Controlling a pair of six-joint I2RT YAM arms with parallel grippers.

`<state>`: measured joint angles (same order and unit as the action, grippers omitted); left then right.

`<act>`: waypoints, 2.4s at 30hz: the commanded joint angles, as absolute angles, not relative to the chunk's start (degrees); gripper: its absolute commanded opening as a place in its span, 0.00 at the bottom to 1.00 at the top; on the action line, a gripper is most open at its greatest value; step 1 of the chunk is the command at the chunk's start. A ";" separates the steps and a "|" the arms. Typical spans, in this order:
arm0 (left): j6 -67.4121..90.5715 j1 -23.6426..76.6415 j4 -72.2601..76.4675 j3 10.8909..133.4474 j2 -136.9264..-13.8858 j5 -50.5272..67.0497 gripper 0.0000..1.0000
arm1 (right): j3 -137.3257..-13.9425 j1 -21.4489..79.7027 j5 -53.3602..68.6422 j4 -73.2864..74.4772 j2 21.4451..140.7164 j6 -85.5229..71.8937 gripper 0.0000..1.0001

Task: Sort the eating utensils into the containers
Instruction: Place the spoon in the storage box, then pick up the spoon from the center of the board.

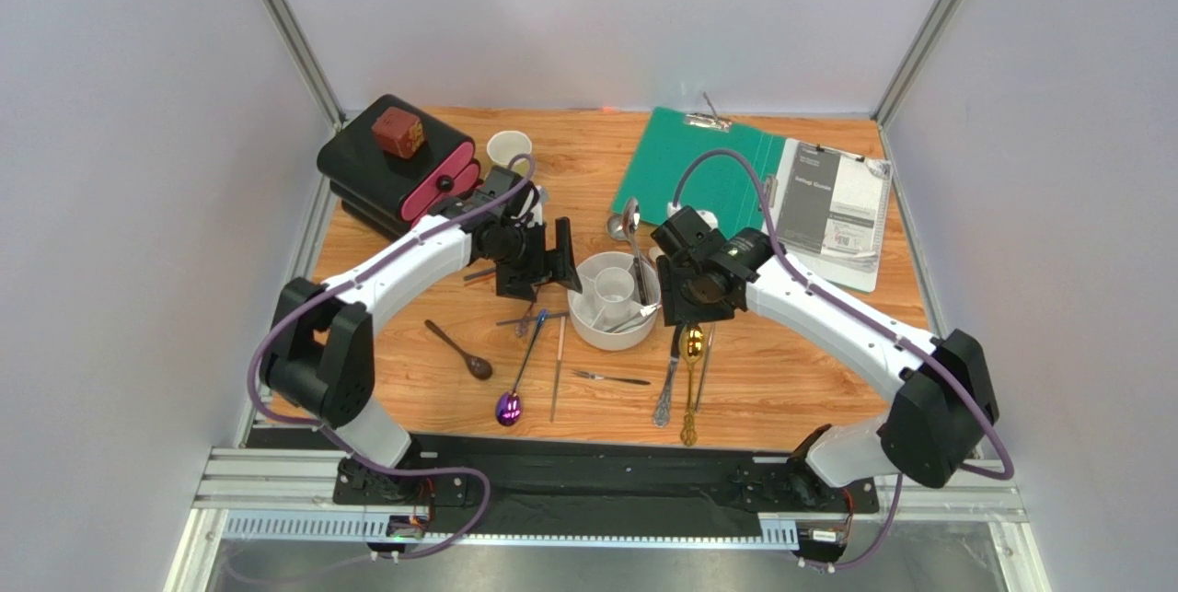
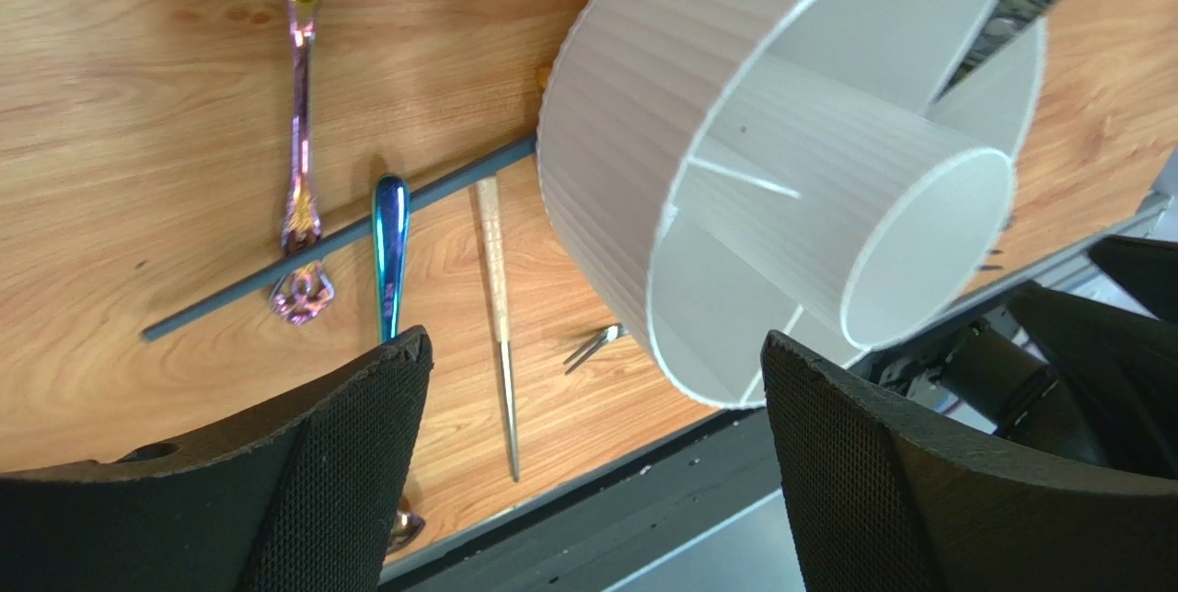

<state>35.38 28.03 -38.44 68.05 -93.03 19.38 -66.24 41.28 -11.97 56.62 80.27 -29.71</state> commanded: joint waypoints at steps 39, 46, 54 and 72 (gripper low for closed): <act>36.30 25.14 -37.18 58.71 -80.77 19.07 0.92 | -54.58 40.69 -10.28 53.61 77.88 -33.66 0.36; 36.65 25.14 -35.86 57.13 -80.77 20.30 0.91 | -53.88 40.69 -9.06 53.53 82.60 -33.31 0.36; 35.95 25.14 -35.86 56.43 -79.19 19.69 0.91 | -54.23 40.69 -7.03 51.42 86.39 -31.99 0.37; 35.24 25.14 -37.44 58.89 -81.91 18.55 0.91 | -53.61 40.69 -2.73 47.64 92.81 -28.65 0.37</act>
<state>36.05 25.34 -37.12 56.42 -81.62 19.14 -53.30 40.80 -4.84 50.43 91.70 -29.69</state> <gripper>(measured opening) 0.912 0.374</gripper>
